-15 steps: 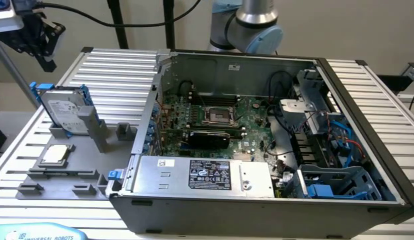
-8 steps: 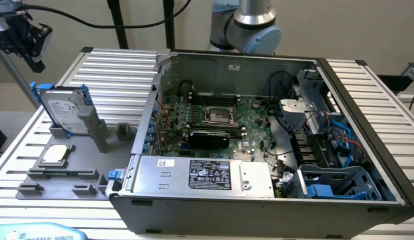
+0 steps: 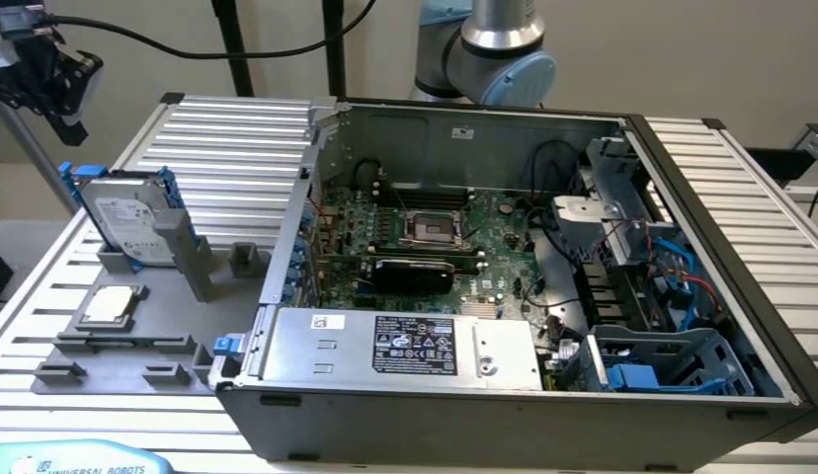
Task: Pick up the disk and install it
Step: 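Reach for the disk, then pick up the disk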
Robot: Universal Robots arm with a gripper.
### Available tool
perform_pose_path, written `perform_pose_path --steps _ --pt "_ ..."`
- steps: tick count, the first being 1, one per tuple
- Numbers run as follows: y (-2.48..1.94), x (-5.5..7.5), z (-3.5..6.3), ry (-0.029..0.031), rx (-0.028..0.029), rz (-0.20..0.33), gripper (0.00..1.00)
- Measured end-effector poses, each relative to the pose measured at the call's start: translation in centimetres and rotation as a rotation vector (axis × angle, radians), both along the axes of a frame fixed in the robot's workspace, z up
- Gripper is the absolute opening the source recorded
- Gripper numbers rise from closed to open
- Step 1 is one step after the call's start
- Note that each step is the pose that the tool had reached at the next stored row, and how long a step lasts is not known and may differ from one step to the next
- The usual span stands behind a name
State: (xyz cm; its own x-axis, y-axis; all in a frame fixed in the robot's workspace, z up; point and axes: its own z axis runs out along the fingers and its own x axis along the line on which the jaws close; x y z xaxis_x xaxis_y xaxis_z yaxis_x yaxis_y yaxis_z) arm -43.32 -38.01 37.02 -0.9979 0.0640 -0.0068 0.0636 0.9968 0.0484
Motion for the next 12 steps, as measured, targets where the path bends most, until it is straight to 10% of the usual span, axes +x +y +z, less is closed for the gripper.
perform_pose_path --steps 12 --pt "0.0 0.0 0.0 0.0017 -0.0001 0.001 0.11"
